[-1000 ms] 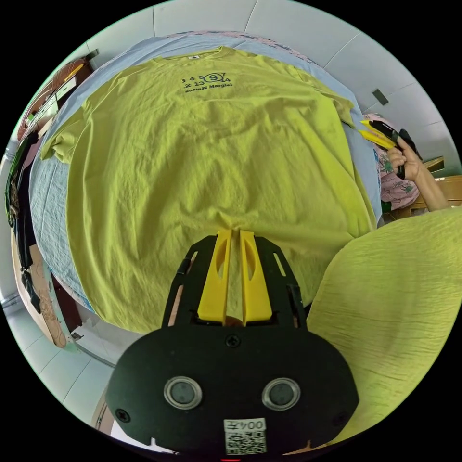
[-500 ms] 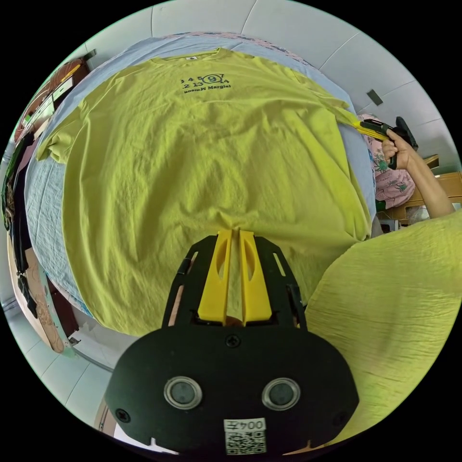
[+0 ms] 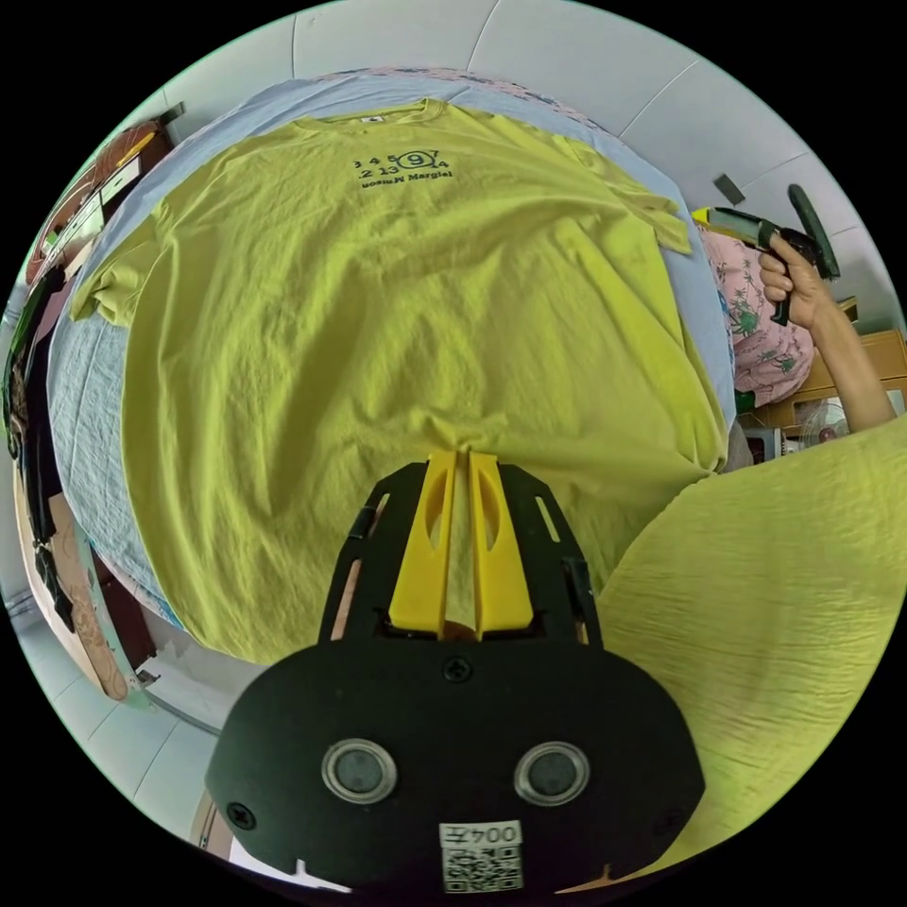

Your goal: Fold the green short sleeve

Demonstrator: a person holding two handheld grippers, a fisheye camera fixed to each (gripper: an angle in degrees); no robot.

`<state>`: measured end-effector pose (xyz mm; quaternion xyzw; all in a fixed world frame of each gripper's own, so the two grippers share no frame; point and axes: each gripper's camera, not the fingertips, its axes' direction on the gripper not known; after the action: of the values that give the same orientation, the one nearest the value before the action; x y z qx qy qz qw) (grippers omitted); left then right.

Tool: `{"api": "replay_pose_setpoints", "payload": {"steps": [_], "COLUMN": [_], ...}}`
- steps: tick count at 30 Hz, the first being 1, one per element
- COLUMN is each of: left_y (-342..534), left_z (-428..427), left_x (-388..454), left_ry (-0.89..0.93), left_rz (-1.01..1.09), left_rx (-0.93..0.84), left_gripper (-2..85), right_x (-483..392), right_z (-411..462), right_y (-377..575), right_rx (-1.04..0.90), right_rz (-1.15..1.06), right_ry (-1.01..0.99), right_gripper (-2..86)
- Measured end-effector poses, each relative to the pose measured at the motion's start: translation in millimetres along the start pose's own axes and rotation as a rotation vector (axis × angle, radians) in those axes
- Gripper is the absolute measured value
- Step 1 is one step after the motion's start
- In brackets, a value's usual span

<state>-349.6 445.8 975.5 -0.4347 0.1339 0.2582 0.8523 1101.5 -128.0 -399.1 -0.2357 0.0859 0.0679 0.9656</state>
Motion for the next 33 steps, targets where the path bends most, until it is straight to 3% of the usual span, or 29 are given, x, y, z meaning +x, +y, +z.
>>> {"api": "replay_pose_setpoints", "payload": {"steps": [6, 11, 16, 20, 30, 33], "left_y": [-6.0, -12.8, -36.3, -70.1, -150.3, -169.6], "left_z": [-24.2, -88.3, -110.8, -100.7, -63.9, -64.0], "left_x": [-28.8, -129.6, -250.4, -346.6, -446.9, -463.4], "left_ry": [-0.035, -0.183, -0.362, -0.397, -0.460, -0.431], "left_rz": [-0.027, -0.118, -0.054, -0.018, 0.180, 0.236], "left_rx": [0.076, 0.260, 0.275, 0.202, 0.092, 0.103], "left_gripper": [4.0, 7.0, 9.1, 10.8, 11.9, 8.1], "right_x": [-131.5, -188.2, -216.1, -226.1, -239.2, -248.2], "right_z": [77.9, 160.3, 194.9, 220.2, 277.9, 293.7], "right_y": [-0.3, 7.3, 10.8, 4.5, -15.0, -14.0], "right_rx": [-0.177, -0.433, -0.481, -0.533, -0.690, -0.709], "right_rz": [-0.359, -0.510, -0.519, -0.460, -0.286, -0.277], "right_ry": [-0.047, 0.149, 0.251, 0.266, 0.280, 0.325], "right_gripper": [3.2, 0.5, -0.5, -0.7, -0.7, -0.6]}}
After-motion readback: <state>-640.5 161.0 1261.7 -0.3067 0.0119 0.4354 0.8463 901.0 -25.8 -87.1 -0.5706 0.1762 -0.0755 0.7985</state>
